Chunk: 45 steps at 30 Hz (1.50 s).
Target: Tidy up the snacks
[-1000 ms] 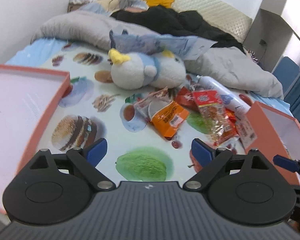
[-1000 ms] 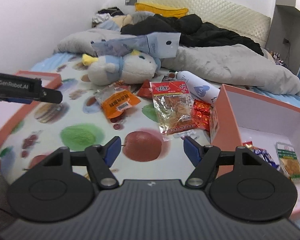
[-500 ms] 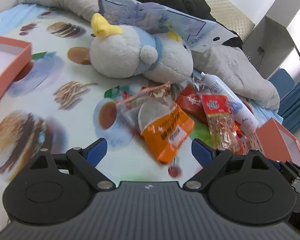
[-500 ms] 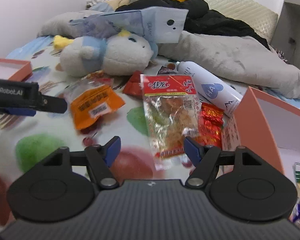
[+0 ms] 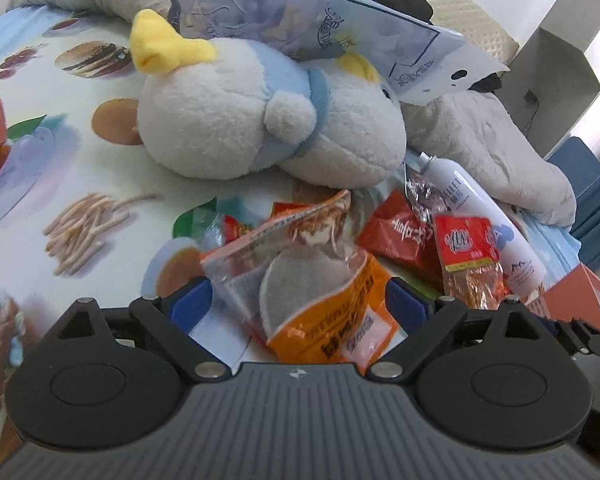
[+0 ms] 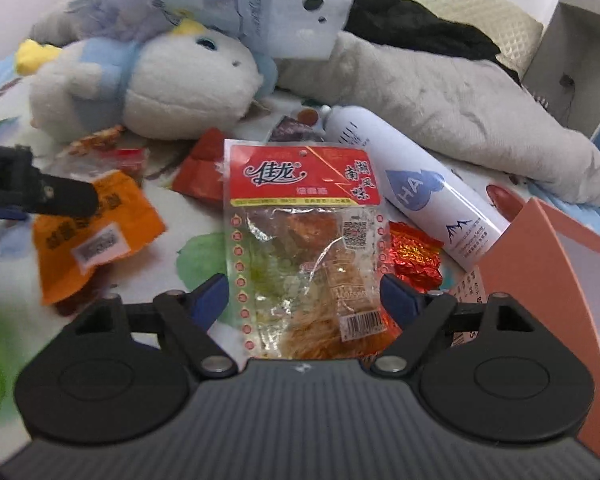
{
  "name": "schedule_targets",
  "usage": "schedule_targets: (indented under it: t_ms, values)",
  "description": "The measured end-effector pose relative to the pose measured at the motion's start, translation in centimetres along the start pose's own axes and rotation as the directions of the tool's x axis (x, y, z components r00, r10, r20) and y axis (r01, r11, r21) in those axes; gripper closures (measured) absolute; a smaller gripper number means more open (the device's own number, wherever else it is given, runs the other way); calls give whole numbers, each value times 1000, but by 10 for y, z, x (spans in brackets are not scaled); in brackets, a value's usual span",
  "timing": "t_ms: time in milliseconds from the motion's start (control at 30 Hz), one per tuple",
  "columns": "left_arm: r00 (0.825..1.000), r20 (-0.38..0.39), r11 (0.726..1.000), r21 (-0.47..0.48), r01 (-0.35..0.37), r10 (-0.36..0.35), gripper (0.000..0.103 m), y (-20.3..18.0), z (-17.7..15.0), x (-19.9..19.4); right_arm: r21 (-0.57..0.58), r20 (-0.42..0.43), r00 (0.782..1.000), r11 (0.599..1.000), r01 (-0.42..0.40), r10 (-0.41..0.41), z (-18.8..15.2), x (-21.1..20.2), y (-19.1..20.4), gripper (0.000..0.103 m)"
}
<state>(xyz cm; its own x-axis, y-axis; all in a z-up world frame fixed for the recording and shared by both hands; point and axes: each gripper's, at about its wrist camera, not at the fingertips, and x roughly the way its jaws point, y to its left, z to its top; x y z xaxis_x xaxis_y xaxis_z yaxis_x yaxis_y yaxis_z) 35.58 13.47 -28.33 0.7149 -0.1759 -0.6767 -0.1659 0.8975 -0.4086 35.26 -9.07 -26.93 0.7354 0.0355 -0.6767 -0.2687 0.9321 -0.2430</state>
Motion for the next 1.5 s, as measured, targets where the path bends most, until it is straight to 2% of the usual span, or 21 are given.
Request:
schedule_targets:
  t_ms: [100, 133, 167, 333, 400, 433, 500, 567, 733, 967, 1200, 1500]
  values:
    - [999, 18, 999, 20, -28, 28, 7, -5, 3, 6, 6, -16, 1000, 1000, -12, 12, -1, 9, -2, 19]
    - [999, 20, 999, 29, -37, 36, 7, -8, 3, 8, 13, -19, 1000, 1000, -15, 15, -1, 12, -3, 14]
    - [999, 20, 998, 38, -43, 42, 8, -10, 3, 10, 31, -23, 1000, 999, -10, 11, -1, 14, -6, 9]
    - [997, 30, 993, 86, -78, 75, 8, -19, 2, 18, 193, -72, 993, 978, -74, 89, -5, 25, -26, 8]
    - [996, 32, 991, 104, -88, 85, 9, -22, 0, 19, 223, -78, 991, 971, -89, 109, -7, 25, -28, 7]
    - [996, 34, 990, 108, -89, 85, 9, -23, -1, 19, 217, -80, 991, 972, -89, 108, -6, 25, -28, 9]
    - [995, 38, 989, 115, -97, 93, 16, -24, -2, 18, 214, -80, 990, 972, -95, 114, -7, 23, -27, 18]
    - [994, 39, 987, 123, -104, 100, 17, -24, -4, 15, 214, -82, 989, 972, -99, 119, -6, 18, -26, 30]
    - [996, 20, 987, 131, -94, 92, 24, -22, -10, 5, 218, -74, 989, 970, -107, 126, -4, 3, -22, 49]
    - [997, -1, 990, 119, -73, 74, 31, -19, -25, -15, 214, -72, 981, 964, -158, 177, -10, -25, -16, 59]
    - [997, -13, 991, 111, -76, 78, 37, -18, -42, -42, 215, -72, 977, 960, -182, 201, -23, -47, -16, 61]
    - [995, -37, 990, 106, -89, 93, 38, -25, -73, -80, 191, -76, 970, 958, -214, 232, -49, -87, -13, 64]
